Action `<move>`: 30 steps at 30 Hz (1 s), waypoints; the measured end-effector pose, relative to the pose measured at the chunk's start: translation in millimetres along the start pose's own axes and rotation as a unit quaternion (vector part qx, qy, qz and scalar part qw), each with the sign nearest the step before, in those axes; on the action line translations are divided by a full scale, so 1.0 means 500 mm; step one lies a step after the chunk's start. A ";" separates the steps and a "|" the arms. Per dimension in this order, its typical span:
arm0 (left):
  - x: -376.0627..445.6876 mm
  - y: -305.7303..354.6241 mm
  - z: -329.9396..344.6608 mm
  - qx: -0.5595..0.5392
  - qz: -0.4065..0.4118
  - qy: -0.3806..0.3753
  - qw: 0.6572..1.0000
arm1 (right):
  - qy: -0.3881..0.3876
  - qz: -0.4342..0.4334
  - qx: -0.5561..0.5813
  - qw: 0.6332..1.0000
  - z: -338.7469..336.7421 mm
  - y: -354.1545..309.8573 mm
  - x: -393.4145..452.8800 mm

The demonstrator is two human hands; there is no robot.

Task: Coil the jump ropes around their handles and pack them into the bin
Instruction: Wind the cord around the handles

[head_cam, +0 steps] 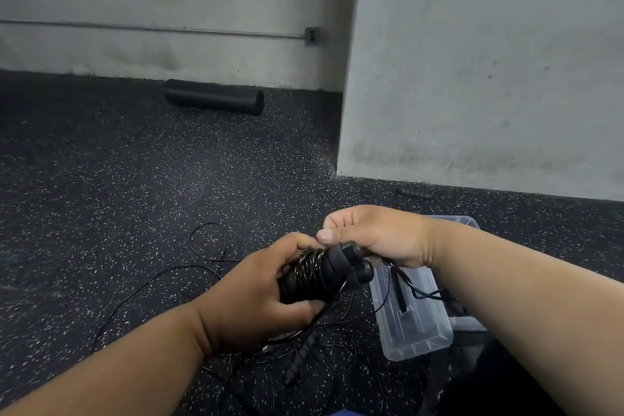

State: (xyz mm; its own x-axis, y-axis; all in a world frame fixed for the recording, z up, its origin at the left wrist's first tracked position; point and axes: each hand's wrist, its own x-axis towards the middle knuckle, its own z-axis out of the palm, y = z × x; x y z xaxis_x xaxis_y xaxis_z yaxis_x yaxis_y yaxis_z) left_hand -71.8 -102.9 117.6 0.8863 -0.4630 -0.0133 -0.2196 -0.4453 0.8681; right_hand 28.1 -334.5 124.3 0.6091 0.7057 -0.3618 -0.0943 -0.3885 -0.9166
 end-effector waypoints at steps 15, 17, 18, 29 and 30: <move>0.003 0.003 -0.009 -0.099 -0.041 -0.050 0.993 | -0.204 -0.017 -0.052 0.977 -0.072 -0.008 -0.043; 0.001 0.007 -0.001 -0.213 -0.043 -0.047 0.975 | -0.202 -0.008 -0.093 0.975 -0.054 -0.010 -0.037; 0.000 0.011 0.003 -0.281 -0.049 -0.054 0.957 | -0.197 0.004 -0.138 0.971 -0.041 -0.007 -0.034; 0.016 0.014 -0.045 -0.520 -0.124 0.221 0.816 | -0.079 0.108 -0.295 0.946 0.054 0.086 -0.001; 0.021 0.006 -0.058 -0.511 -0.135 0.259 0.808 | -0.078 0.119 -0.294 0.945 0.048 0.086 -0.003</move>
State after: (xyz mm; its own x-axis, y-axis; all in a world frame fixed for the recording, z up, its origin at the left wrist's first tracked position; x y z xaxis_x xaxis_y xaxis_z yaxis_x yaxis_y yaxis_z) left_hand -51.2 -86.8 134.5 0.9558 0.0471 -0.2902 0.2264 0.5119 0.8287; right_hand 4.1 -338.0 81.5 0.4977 0.6177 -0.6089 0.2683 -0.7772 -0.5692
